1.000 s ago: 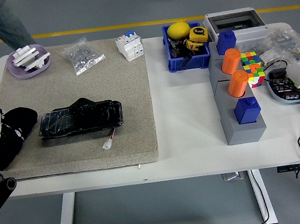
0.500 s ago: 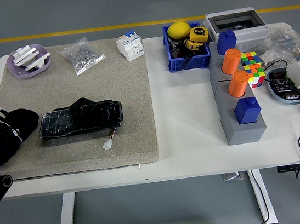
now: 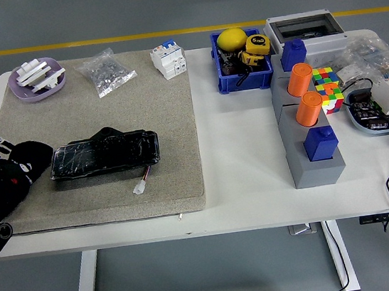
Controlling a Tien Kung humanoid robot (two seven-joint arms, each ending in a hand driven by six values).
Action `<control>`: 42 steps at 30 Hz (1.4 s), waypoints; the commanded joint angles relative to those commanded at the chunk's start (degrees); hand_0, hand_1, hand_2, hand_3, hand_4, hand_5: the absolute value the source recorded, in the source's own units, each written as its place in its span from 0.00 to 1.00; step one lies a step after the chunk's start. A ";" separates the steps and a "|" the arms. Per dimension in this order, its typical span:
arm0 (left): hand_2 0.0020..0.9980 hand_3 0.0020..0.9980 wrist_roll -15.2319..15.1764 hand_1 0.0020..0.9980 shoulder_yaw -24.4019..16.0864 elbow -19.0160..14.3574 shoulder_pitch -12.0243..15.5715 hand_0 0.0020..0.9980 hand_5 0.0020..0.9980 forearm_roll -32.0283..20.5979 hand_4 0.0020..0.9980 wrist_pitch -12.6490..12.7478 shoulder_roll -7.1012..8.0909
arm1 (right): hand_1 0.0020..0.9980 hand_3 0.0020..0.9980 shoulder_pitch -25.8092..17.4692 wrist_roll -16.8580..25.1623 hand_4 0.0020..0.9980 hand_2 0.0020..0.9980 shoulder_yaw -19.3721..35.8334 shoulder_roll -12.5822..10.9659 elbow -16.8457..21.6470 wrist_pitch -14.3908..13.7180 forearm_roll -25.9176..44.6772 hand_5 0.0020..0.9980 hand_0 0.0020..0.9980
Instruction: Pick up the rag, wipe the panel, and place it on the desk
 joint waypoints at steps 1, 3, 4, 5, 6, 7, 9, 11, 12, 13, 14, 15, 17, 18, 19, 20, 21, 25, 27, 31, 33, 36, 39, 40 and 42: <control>0.69 0.58 -0.03 0.68 -0.23 -0.13 0.00 0.52 0.29 -0.16 0.94 0.04 0.10 | 0.45 0.62 0.01 -0.03 1.00 0.63 0.12 0.02 0.00 0.00 -0.11 0.55 0.71; 0.69 0.58 0.03 0.68 -0.68 -0.25 -0.02 0.52 0.29 0.00 0.94 0.00 0.18 | 0.45 0.62 0.05 -0.04 1.00 0.63 0.25 0.04 0.00 -0.01 -0.22 0.55 0.71; 0.69 0.58 0.03 0.68 -1.02 -0.30 -0.01 0.52 0.29 -0.01 0.94 -0.02 0.20 | 0.45 0.62 0.10 -0.03 1.00 0.63 0.22 0.06 0.00 0.00 -0.22 0.55 0.71; 0.69 0.58 -0.07 0.68 -1.45 -0.33 -0.03 0.52 0.29 -0.21 0.94 -0.03 0.25 | 0.45 0.62 0.11 0.03 1.00 0.63 0.32 0.11 0.00 -0.02 -0.24 0.55 0.71; 0.71 0.62 -0.13 0.70 -1.68 -0.31 -0.08 0.54 0.35 -0.29 0.98 -0.04 0.28 | 0.45 0.62 0.12 0.01 1.00 0.63 0.38 0.14 0.00 -0.03 -0.32 0.55 0.71; 0.71 0.62 -0.16 0.70 -1.92 -0.30 -0.13 0.54 0.35 -0.35 0.98 -0.06 0.34 | 0.45 0.62 0.14 -0.01 1.00 0.63 0.41 0.15 0.00 -0.03 -0.39 0.55 0.71; 0.71 0.62 -0.26 0.70 -2.24 -0.32 -0.20 0.54 0.35 -0.36 0.98 -0.11 0.49 | 0.45 0.62 0.16 -0.05 1.00 0.63 0.76 0.17 0.00 -0.07 -0.69 0.55 0.71; 0.71 0.62 -0.20 0.70 -2.40 -0.32 -0.23 0.54 0.35 -0.58 0.98 -0.42 0.70 | 0.45 0.62 0.18 -0.09 1.00 0.63 1.04 0.16 0.00 -0.15 -0.92 0.55 0.71; 0.72 0.69 -0.19 0.71 -2.46 -0.32 -0.22 0.55 0.44 -0.75 1.00 -0.53 0.77 | 0.45 0.62 0.18 -0.11 1.00 0.63 1.33 0.15 0.00 -0.19 -1.11 0.55 0.71; 0.72 0.69 -0.17 0.71 -2.49 -0.33 -0.20 0.55 0.44 -0.96 1.00 -0.70 0.85 | 0.45 0.62 0.17 -0.14 1.00 0.63 1.58 0.15 0.00 -0.21 -1.31 0.55 0.71; 0.72 0.69 -0.13 0.71 -2.48 -0.37 -0.17 0.55 0.44 -1.21 1.00 -0.90 0.92 | 0.45 0.62 0.16 -0.18 1.00 0.63 1.69 0.15 0.00 -0.23 -1.43 0.55 0.71; 0.72 0.69 -0.16 0.71 -2.38 -0.45 -0.13 0.55 0.44 -1.93 1.00 -1.19 1.05 | 0.45 0.62 0.16 -0.23 1.00 0.63 1.86 0.15 0.00 -0.25 -1.58 0.55 0.71; 0.72 0.69 -0.12 0.71 -2.38 -0.59 -0.04 0.55 0.44 -2.69 1.00 -1.57 1.23 | 0.45 0.62 0.16 -0.41 1.00 0.63 2.33 0.17 0.00 -0.33 -2.04 0.55 0.71; 0.73 0.71 -0.06 0.71 -2.52 -0.79 0.05 0.55 0.46 -2.78 1.00 -1.75 1.30 | 0.44 0.62 0.14 -0.46 1.00 0.63 2.43 0.18 0.00 -0.35 -2.13 0.55 0.71; 0.73 0.71 -0.05 0.71 -2.78 -1.16 0.19 0.55 0.46 -2.89 1.00 -1.88 1.39 | 0.44 0.62 0.11 -0.50 1.00 0.63 2.41 0.19 0.00 -0.33 -2.14 0.55 0.71; 0.73 0.71 -0.02 0.71 -3.10 -1.62 0.33 0.55 0.46 -2.97 1.00 -1.95 1.50 | 0.44 0.62 0.07 -0.56 1.00 0.63 2.67 0.20 0.00 -0.36 -2.36 0.55 0.71; 0.73 0.71 0.03 0.71 -3.40 -2.04 0.45 0.55 0.46 -2.95 1.00 -2.02 1.58 | 0.44 0.62 0.05 -0.60 1.00 0.63 2.83 0.21 0.00 -0.38 -2.47 0.55 0.71; 0.73 0.71 0.06 0.72 -5.18 -4.96 1.20 0.56 0.47 -2.76 1.00 -1.78 2.19 | 0.44 0.62 -0.02 -0.80 1.00 0.63 3.29 0.24 0.00 -0.43 -2.92 0.55 0.71; 0.73 0.71 0.03 0.72 -6.43 -6.86 1.73 0.56 0.47 -2.64 1.00 -1.67 2.51 | 0.44 0.62 -0.02 -0.85 1.00 0.63 3.56 0.26 0.00 -0.49 -3.24 0.55 0.71; 0.73 0.71 -1.00 0.71 -9.39 -10.19 2.90 0.56 0.47 -3.68 1.00 -1.47 2.63 | 0.44 0.62 -0.08 -0.89 1.00 0.63 3.79 0.31 0.00 -0.54 -3.57 0.55 0.71; 0.73 0.71 -2.27 0.71 -11.14 -11.53 3.59 0.56 0.47 -4.82 1.00 -1.35 2.41 | 0.44 0.62 -0.12 -0.94 1.00 0.63 4.16 0.35 0.00 -0.60 -3.91 0.55 0.71; 0.71 0.70 -6.20 0.70 -14.95 -13.65 5.23 0.55 0.49 -8.97 1.00 -0.77 1.35 | 0.44 0.62 -0.26 -1.00 1.00 0.63 4.58 0.45 0.00 -0.66 -4.39 0.55 0.71; 0.71 0.70 -10.97 0.70 -17.55 -14.60 6.42 0.55 0.49 -14.95 1.00 0.44 0.34 | 0.44 0.62 -0.38 -1.14 1.00 0.63 4.89 0.53 0.00 -0.70 -4.82 0.55 0.71; 0.71 0.70 -13.04 0.70 -18.15 -14.83 6.83 0.55 0.49 -17.53 1.00 0.88 0.01 | 0.44 0.62 -0.41 -1.21 1.00 0.63 5.26 0.56 0.00 -0.76 -5.09 0.55 0.71; 0.69 0.60 -17.16 0.68 -19.06 -14.85 7.57 0.54 0.39 -22.16 0.94 0.77 -0.85 | 0.44 0.62 -0.49 -1.36 1.00 0.63 5.63 0.63 0.00 -0.75 -5.54 0.55 0.71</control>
